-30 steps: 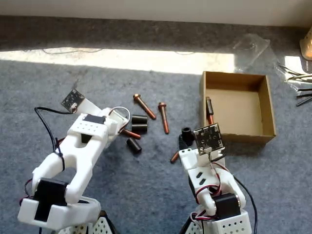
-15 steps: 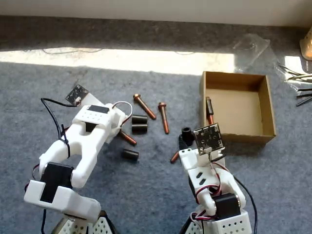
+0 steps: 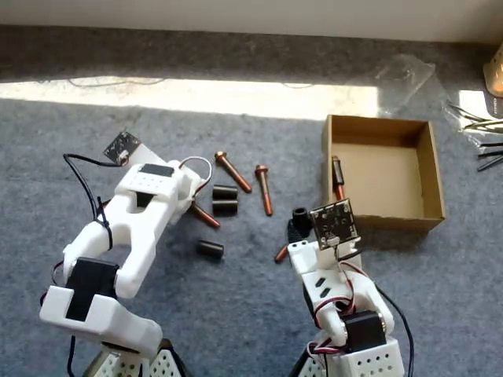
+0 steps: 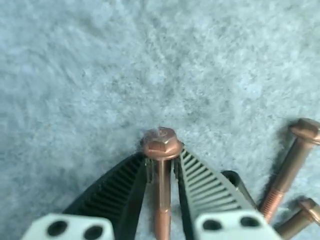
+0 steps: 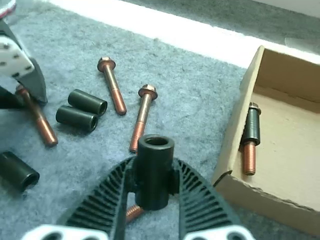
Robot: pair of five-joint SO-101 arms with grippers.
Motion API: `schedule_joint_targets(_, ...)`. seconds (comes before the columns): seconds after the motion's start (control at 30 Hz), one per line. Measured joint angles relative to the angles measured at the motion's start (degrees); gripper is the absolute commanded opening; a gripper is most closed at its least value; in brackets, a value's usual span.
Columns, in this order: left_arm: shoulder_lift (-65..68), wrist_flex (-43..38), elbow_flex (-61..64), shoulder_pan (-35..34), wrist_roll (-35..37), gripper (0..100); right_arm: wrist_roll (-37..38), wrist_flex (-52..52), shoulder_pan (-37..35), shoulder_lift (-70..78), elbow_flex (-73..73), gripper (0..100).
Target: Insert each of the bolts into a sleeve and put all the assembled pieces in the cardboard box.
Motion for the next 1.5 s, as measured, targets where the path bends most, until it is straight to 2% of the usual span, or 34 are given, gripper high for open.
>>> schedule_joint_targets(0.2, 0.18, 2.46, -2.64, 0.0, -13.63, 9, 0.0, 0.0, 0.18, 0.0, 0.26, 0.5)
schedule_joint_targets(0.33, 0.62, 2.55, -2.9, 0.0, -18.55, 9, 0.0, 0.0, 0.09, 0.0, 0.26, 0.5)
schedule_joint_targets(1.37, 0.62, 2.55, -2.02, 0.79, -19.43, 9, 0.0, 0.0, 0.09, 0.0, 0.26, 0.5)
schedule_joint_targets(1.5, 4.22, -0.26, -2.02, 0.79, -19.43, 9, 0.0, 0.0, 0.09, 0.0, 0.26, 0.5)
